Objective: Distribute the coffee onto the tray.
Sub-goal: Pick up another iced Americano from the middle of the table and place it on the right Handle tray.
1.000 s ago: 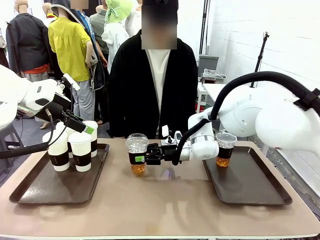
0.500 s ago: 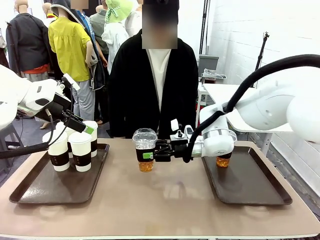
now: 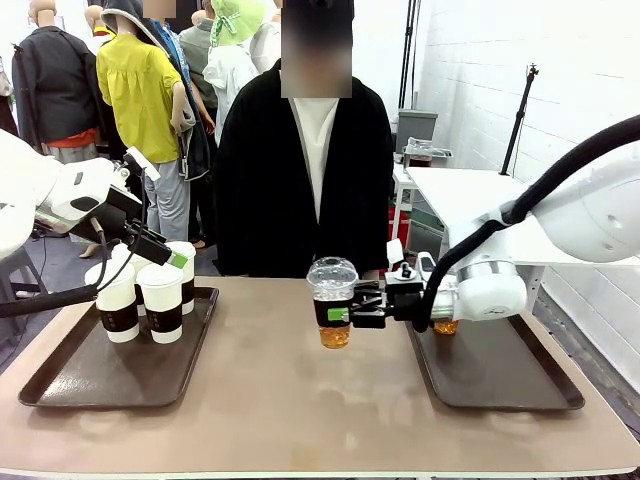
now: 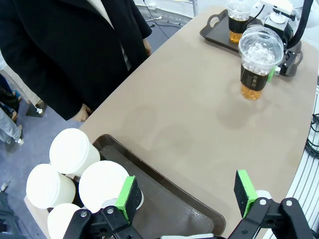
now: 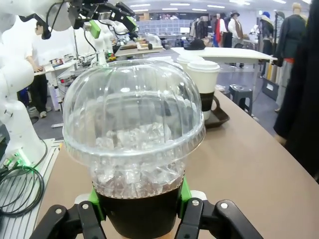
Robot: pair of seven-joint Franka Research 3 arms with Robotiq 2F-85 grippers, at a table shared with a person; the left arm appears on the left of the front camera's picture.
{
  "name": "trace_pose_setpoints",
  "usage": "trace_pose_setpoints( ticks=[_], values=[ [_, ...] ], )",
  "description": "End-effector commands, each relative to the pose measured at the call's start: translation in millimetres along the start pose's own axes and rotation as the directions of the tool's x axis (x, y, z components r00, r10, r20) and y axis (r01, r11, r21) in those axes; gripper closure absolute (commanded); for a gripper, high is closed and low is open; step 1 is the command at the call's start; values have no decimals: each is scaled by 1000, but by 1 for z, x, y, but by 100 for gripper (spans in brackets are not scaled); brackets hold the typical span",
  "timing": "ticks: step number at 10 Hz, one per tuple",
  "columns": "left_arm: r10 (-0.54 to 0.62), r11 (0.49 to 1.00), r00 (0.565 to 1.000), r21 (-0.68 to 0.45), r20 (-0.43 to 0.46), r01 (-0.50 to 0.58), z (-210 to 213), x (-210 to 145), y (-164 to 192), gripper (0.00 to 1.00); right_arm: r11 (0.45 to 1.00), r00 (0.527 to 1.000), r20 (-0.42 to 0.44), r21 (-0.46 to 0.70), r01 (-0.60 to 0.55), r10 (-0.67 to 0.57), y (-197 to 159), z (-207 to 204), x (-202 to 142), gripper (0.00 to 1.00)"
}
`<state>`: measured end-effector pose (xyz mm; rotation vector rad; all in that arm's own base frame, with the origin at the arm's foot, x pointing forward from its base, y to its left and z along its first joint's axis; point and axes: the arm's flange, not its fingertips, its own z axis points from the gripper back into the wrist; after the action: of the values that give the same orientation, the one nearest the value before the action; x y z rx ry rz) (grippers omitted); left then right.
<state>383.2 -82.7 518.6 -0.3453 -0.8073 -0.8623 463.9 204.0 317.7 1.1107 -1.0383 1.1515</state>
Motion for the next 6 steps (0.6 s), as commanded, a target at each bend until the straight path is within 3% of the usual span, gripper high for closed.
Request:
trace_pose_setpoints(
  ticks=[1, 6],
  values=[
    [-12, 1000, 1000, -16, 9, 12, -2, -2, 4, 0, 998, 999, 32, -64, -7, 9, 9, 10, 1, 37],
    [-12, 1000, 1000, -16, 9, 12, -2, -2, 4, 0, 1000, 1000, -4, -20, 4, -4, 3, 11, -3, 37]
  ],
)
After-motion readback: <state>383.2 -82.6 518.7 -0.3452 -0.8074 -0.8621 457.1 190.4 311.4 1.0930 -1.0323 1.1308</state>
